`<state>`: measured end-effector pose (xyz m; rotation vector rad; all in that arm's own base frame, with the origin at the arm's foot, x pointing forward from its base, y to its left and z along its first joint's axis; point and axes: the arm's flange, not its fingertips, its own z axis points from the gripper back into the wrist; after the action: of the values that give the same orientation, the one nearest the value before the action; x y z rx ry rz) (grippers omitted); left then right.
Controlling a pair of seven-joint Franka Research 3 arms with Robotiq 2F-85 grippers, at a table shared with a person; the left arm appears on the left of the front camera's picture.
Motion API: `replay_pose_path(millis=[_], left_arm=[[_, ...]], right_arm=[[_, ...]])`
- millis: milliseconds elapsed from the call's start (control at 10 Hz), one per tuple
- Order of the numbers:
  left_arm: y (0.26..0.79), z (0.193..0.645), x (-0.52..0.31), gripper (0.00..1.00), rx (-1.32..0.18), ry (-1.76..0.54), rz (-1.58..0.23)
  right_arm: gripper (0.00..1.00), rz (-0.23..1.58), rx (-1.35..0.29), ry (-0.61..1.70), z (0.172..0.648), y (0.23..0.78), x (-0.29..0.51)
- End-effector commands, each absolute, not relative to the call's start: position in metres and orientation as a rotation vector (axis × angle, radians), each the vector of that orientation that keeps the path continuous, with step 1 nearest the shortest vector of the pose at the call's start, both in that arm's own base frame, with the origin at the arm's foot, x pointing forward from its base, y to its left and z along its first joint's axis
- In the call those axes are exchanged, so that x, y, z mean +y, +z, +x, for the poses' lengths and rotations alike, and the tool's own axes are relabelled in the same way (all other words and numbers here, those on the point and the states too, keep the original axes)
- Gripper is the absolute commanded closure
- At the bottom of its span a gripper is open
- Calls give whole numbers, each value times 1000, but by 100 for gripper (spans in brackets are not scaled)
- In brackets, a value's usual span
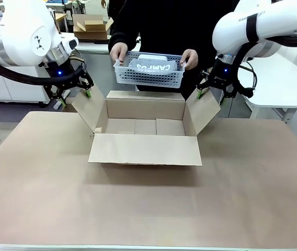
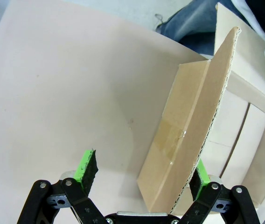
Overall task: Pack the gift set into the box.
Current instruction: Lift both hands away from the flaps of the Package Box.
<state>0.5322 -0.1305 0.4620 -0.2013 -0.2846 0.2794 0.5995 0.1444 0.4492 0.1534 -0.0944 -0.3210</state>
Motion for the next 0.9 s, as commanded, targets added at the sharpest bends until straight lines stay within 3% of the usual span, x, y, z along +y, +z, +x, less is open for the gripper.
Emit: replay_pose_path(millis=[0,800], left_arm=[[464,532,-132,0,-283,294,-184],[464,532,-132,0,-283,294,-184]], right_arm=[[0,129,-115,-340,599,452,145],[0,129,-115,-340,599,452,145]])
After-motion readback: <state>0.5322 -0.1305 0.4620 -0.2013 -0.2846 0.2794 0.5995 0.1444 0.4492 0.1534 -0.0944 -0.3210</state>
